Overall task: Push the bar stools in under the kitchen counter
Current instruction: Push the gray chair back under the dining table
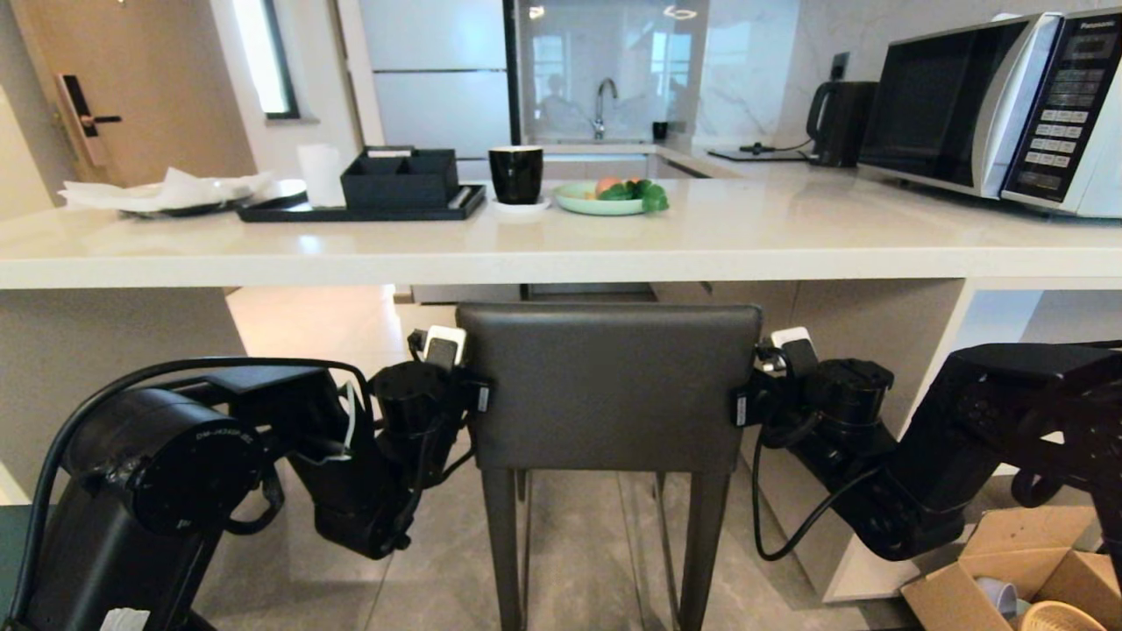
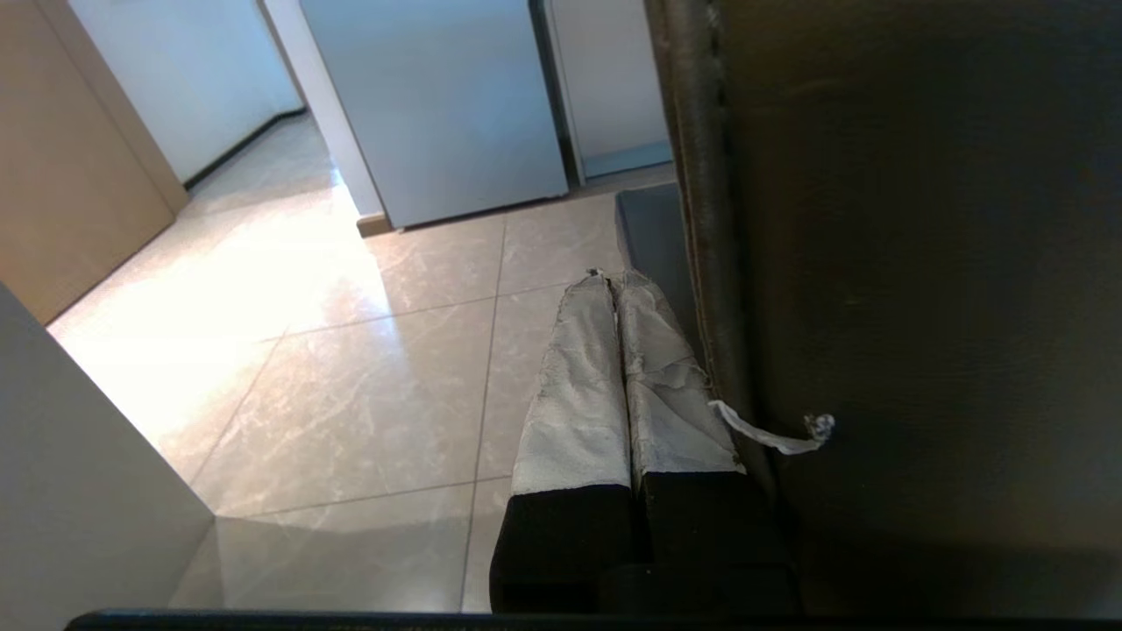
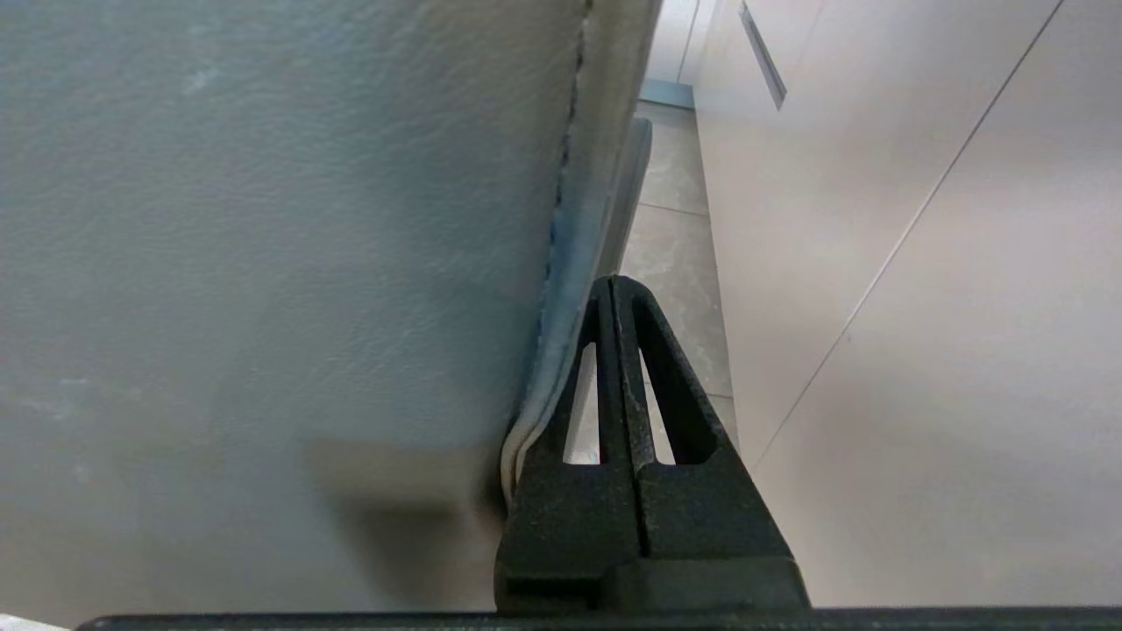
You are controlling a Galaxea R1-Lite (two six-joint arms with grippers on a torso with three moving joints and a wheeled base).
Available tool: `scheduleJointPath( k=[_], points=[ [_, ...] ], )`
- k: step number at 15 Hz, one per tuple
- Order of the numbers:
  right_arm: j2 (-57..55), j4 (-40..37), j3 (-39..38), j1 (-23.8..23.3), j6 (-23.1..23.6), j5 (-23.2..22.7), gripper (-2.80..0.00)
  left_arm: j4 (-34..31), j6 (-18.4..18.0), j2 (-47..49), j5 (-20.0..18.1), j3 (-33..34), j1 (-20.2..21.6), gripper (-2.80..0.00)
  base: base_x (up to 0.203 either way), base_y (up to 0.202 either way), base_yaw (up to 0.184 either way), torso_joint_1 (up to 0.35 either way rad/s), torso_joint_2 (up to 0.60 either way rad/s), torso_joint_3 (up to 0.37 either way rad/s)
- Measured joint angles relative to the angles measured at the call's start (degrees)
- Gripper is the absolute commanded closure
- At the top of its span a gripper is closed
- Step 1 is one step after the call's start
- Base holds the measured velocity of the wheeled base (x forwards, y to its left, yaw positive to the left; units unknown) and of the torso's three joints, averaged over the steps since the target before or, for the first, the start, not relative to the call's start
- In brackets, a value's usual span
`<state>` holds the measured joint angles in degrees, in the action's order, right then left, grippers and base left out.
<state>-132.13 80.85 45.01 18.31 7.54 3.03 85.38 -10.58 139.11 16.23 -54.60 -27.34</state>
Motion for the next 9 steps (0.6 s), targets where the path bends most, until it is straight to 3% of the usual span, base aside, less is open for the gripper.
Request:
scheduleJointPath(
  k=[5,9],
  points=[
    [0.57,-0.26,-0.59,-2.22,0.11,-0.2,0.0,0.18,0.06,0.91,1.92,-1.49,-1.86,0.0,0.0,0.0,0.0,0.0,0.0,0.0],
    [1.75,-0.48,-1.22,-3.21,0.05,-0.11,0.0,1.94,0.87,-1.49,0.17,5.97,-2.61,0.0,0.0,0.0,0.0,0.0,0.0,0.0]
  ],
)
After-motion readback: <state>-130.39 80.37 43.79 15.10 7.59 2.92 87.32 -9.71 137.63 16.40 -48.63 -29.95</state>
